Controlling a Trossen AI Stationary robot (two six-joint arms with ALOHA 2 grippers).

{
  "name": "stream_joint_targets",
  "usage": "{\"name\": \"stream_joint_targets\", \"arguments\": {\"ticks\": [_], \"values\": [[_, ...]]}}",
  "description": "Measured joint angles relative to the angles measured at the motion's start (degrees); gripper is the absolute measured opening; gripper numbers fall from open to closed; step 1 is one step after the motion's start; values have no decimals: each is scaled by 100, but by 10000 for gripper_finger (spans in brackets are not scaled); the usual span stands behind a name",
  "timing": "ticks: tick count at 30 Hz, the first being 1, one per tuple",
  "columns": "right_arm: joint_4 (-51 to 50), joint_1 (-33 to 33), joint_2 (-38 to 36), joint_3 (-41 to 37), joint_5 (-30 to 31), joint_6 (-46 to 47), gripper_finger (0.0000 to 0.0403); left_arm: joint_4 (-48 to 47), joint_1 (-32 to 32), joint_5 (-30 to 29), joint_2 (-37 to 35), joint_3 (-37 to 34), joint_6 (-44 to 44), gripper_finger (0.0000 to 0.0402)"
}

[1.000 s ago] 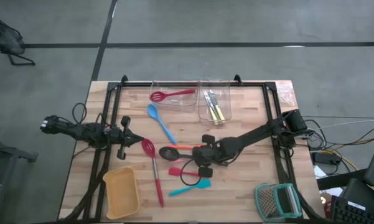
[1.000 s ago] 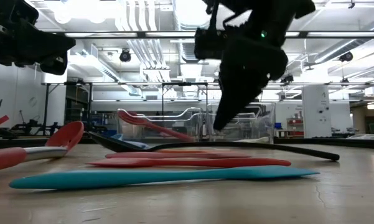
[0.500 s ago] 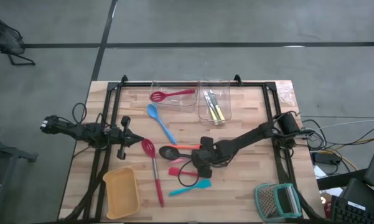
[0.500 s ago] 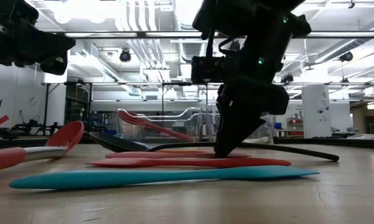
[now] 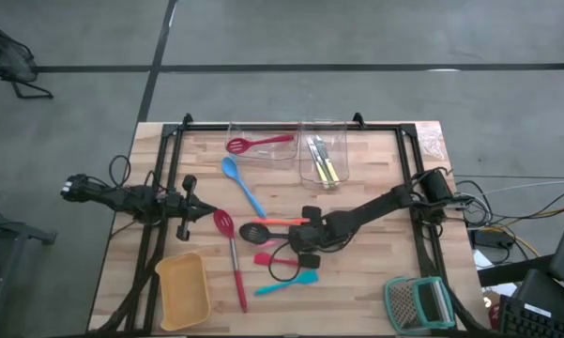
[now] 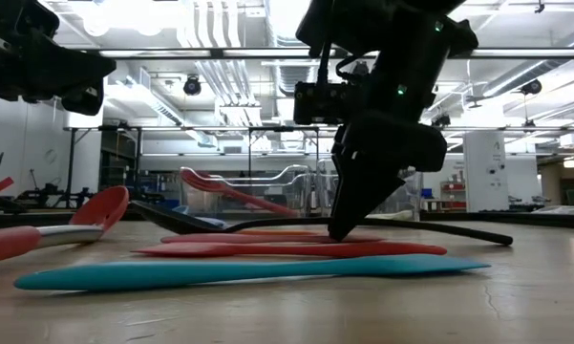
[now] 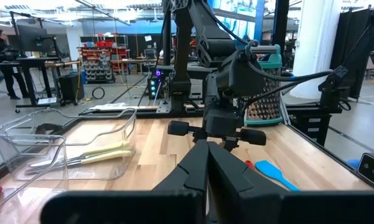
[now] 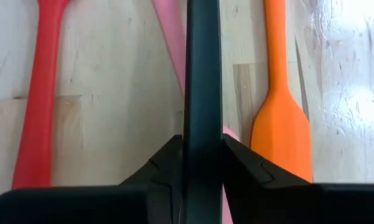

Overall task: Pick & Place Kitchen Items
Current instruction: Put the black serving spoon into the left transparent bin

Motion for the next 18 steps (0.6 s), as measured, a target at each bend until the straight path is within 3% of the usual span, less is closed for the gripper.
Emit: {"name": "stream_joint_targets", "arguments": {"ticks": [6,14,18], "values": [[-214,-19,-9,163,26,-75,76,0,-1,-2,0,0,1,12],[-1033,-135,-26,923,537,-274,84,0,-1,0,0,2,-1,12],[-1414,-221,-27,1247,1101,-621,79,1,-1,-1,-2,2,-1,12]]}}
